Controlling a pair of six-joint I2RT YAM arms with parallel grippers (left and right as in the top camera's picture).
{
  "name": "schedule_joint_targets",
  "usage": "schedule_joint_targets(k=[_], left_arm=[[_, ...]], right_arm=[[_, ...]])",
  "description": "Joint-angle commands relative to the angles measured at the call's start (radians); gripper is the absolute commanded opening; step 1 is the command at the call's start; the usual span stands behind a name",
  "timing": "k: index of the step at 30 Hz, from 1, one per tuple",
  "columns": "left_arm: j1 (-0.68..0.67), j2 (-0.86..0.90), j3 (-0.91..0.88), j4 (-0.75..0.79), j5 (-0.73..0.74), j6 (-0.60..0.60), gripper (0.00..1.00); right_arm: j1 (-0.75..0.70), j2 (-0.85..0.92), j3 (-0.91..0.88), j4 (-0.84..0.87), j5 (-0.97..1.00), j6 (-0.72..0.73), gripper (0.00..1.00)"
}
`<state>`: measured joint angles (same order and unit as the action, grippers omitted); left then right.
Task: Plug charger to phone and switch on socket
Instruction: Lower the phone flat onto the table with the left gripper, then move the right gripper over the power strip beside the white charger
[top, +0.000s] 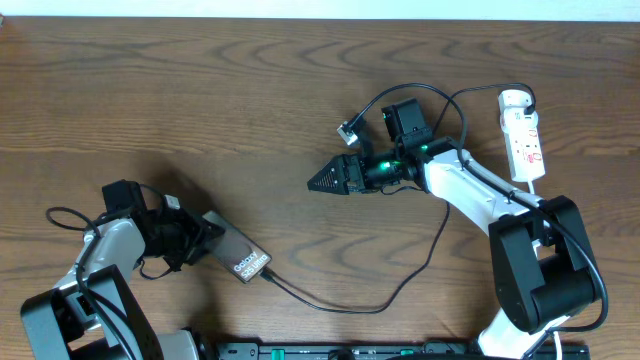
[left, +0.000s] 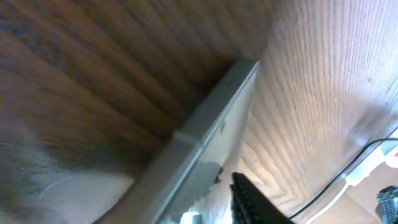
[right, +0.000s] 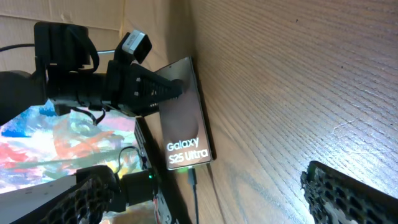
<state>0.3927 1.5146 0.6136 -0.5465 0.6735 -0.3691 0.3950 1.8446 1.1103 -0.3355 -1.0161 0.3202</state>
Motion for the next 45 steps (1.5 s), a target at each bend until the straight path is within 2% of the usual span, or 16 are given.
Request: schedule_joint_targets(k=[1,17,19,22,28,30,33,40,45], left_arm=[[0.004,-0.005,-0.010,-0.014,-0.012,-0.002,0.41],[0.004,-0.005,-0.010,-0.032,-0.035,-0.002,0.44],[0.004,-0.005,-0.009,-0.023,-0.034,-0.001,0.48],[0.005,-0.007,0.004,-0.010,-0.034,0.005,0.50],[0.004,-0.062,0.088,-0.037,-0.026,0.031,0.68],[0.003,-0.102,0.107,-0.044,0.011,0.061,0.77],[0.003,-0.182,0.117,-0.044,0.074,0.070,0.88],[0.003,-0.351,0.117,-0.048,0.159,0.069,0.91],[0.003,-0.435,0.117,-0.052,0.180,0.035,0.91]], right_arm=[[-0.002,-0.004,0.012,-0.002,-0.004,-0.023,0.99],[-0.001,-0.004,0.012,-0.006,-0.007,-0.030,0.99],[-0.001,-0.004,0.012,-0.006,-0.007,-0.030,0.99],[-0.002,-0.004,0.012,-0.006,-0.007,-0.029,0.99],[-0.017,-0.015,0.012,-0.038,0.018,-0.029,0.99],[-0.021,-0.033,0.012,-0.074,0.103,-0.029,0.99],[-0.021,-0.079,0.028,-0.198,0.341,-0.029,0.99],[-0.037,-0.236,0.163,-0.510,0.756,-0.029,0.99],[-0.083,-0.381,0.260,-0.600,0.913,-0.015,0.99]])
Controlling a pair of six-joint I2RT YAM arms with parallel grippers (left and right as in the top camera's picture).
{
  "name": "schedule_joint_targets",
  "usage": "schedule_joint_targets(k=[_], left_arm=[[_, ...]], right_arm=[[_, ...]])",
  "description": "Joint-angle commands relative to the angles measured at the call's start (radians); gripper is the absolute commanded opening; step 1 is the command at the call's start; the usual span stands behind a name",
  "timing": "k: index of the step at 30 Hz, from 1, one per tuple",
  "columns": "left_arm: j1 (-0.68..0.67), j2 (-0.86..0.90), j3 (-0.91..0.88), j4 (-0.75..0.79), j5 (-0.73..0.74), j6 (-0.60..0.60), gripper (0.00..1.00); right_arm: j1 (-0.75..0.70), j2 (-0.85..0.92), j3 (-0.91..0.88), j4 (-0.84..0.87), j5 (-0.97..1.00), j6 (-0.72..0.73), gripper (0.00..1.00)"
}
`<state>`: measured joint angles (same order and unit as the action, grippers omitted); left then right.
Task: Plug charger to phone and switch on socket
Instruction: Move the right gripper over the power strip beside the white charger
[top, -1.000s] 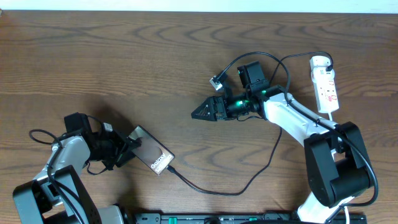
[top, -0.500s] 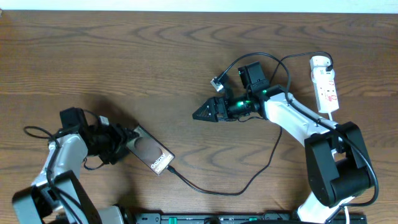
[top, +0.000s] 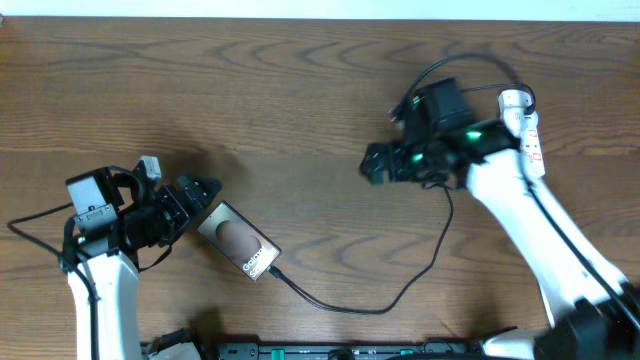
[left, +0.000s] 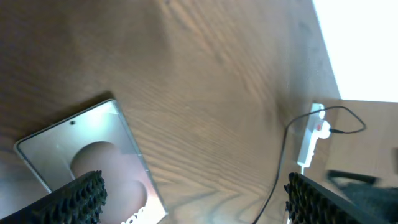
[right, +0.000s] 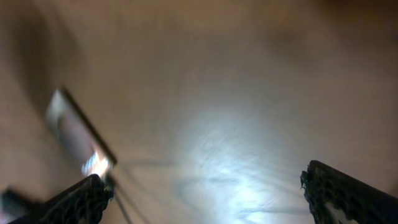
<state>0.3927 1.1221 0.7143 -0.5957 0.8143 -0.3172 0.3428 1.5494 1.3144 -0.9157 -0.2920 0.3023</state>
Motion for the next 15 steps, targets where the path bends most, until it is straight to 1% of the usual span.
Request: schedule_joint_targets(k=[1,3,7,11,15], left_arm=[[0.003,-0.055,0.017,-0.003,0.039,-0.031,0.91],[0.003,-0.077,0.017,-0.003,0.039,-0.062,0.91],[0.003,-0.095,0.017,-0.003,0.039,-0.067,0.91],[0.003,-0.094,0.016,-0.003,0.039,-0.067,0.91],[0.003,-0.092,0.016,-0.002,0.030,-0.065,0.91]], right_arm=[[-0.044,-0.119,0.069,-0.029,0.240,0.025,0.99],[-0.071,-0.186,0.077,-0.035,0.363,0.067,0.99],[-0.128,-0.300,0.077,-0.057,0.559,0.068,0.99],[-0.187,-0.371,0.077,-0.084,0.590,0.068,0.99],[-0.238,-0.376,0.077,-0.096,0.593,0.068,0.99]])
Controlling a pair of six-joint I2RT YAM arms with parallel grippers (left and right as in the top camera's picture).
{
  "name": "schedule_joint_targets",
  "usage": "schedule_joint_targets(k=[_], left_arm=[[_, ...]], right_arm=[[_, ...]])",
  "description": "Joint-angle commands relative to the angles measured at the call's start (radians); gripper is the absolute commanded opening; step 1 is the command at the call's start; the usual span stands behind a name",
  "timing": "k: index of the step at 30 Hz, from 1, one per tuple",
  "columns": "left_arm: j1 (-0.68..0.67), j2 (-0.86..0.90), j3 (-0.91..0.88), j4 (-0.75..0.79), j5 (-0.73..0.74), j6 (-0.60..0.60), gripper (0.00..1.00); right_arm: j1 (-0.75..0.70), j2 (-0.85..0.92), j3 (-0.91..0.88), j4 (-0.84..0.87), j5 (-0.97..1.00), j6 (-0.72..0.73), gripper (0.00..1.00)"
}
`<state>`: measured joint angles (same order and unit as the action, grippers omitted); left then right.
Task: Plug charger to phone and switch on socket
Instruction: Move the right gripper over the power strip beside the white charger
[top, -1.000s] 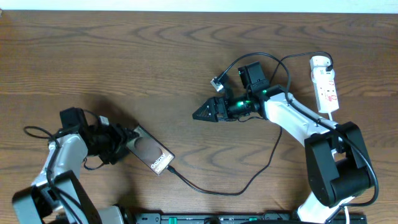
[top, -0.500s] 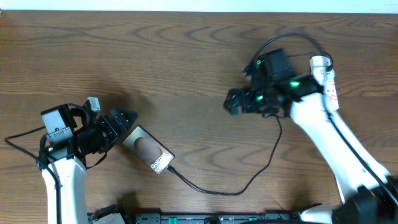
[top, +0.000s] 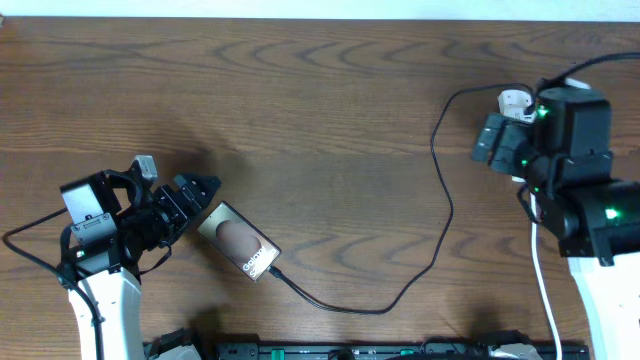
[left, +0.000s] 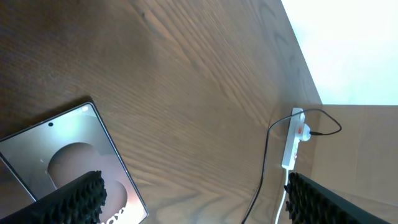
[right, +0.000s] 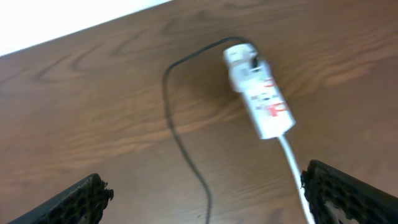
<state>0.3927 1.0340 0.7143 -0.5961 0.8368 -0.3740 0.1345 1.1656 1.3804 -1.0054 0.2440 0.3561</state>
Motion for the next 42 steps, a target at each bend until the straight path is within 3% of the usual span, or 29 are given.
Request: schedule_joint_targets(k=[1,29,34,42], left_arm=[[0.003,-0.003,0.016,-0.002,0.008,-0.009,0.91],[0.003,-0.003,0.016,-0.002,-0.005,-0.008,0.91],[0.003,-0.003,0.016,-0.002,-0.063,-0.009,0.91],[0.003,-0.003,0.016,-0.009,-0.063,-0.009,0.91]], right_arm=[[-0.040,0.013,0.011,-0.011,0.057,0.014,0.99],[-0.069,0.039,0.010,-0.101,0.012,0.013,0.99],[-0.122,0.072,0.011,-0.099,-0.218,-0.106,0.99],[-0.520,0.286,0.011,-0.097,-0.760,-0.387,0.99]])
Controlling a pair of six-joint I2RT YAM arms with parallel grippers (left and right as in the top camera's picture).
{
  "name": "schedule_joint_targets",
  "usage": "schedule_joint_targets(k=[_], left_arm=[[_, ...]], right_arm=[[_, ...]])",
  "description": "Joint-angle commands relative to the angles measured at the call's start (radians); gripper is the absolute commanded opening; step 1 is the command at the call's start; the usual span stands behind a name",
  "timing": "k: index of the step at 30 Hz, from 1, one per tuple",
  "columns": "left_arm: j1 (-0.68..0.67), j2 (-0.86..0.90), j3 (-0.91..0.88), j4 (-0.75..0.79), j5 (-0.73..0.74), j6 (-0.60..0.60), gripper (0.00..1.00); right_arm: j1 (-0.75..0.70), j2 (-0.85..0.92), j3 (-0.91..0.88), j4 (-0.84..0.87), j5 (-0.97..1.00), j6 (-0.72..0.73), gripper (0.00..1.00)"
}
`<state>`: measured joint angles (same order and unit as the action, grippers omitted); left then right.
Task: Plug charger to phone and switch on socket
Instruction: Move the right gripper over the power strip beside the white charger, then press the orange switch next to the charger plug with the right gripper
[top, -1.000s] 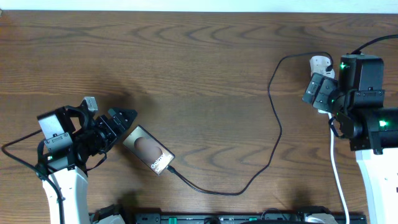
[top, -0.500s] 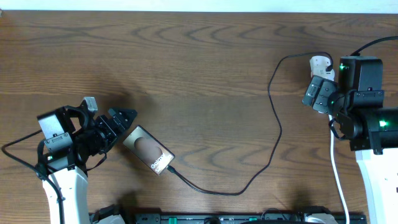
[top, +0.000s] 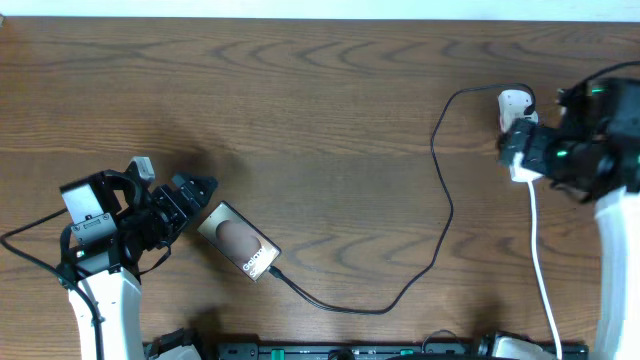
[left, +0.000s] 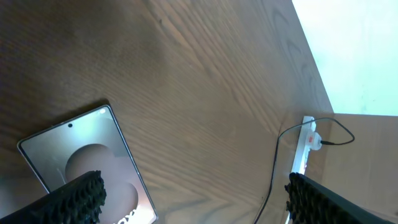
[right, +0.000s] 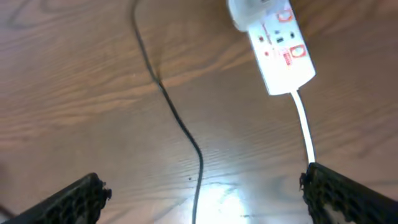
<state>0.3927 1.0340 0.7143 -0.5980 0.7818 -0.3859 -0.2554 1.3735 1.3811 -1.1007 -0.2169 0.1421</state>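
The phone (top: 237, 243) lies flat at the lower left, screen lit, with the black charger cable (top: 440, 215) plugged into its lower end. My left gripper (top: 195, 205) stands open just left of the phone (left: 87, 158), touching nothing. The cable runs to the white socket strip (right: 280, 46) at the far right, where its plug sits. My right gripper (top: 522, 152) hangs open above the strip's lower half and partly hides it from overhead. In the right wrist view the red switches show, and both fingertips (right: 348, 196) are well apart with nothing between them.
The strip's white cord (top: 540, 260) runs down the right side toward the table's front edge. The black cable (right: 174, 112) loops across the bare brown wood between the arms. A black rail (top: 350, 350) lies along the front edge.
My right gripper has moved from just left of the socket strip to over it; the strip now shows larger and higher in its wrist view. The left gripper has barely shifted.
First my left gripper was at the phone's left end and my right gripper stood open mid-table, the cable plugged into the phone. Then the left gripper was clear of the phone and open, the right one further right. Later it neared the socket strip, and now hangs over it.
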Motion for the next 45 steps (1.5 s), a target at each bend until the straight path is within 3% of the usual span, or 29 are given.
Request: schedule_joint_targets(k=[1,6,10,24,34,45], left_arm=[[0.003,-0.003,0.016,-0.010,-0.008,0.003,0.91],[0.003,-0.003,0.016,-0.016,-0.009,0.003,0.92],[0.003,-0.003,0.016,-0.015,-0.009,0.003,0.91],[0.003,-0.003,0.016,-0.015,-0.009,0.003,0.91],[0.003,-0.003,0.016,-0.015,-0.009,0.003,0.91],[0.003,-0.003,0.016,-0.015,-0.009,0.003,0.91]], right_arm=[[-0.172,0.108,0.011,-0.001,-0.341,-0.203,0.99],[-0.331,0.269,0.045,0.011,-0.482,-0.371,0.99],[-0.355,0.389,0.147,-0.019,-0.494,-0.485,0.99],[-0.352,0.740,0.576,-0.053,-0.493,-0.529,0.99],[-0.323,0.866,0.601,-0.029,-0.501,-0.630,0.99],[-0.252,0.994,0.601,-0.002,-0.523,-0.648,0.99]])
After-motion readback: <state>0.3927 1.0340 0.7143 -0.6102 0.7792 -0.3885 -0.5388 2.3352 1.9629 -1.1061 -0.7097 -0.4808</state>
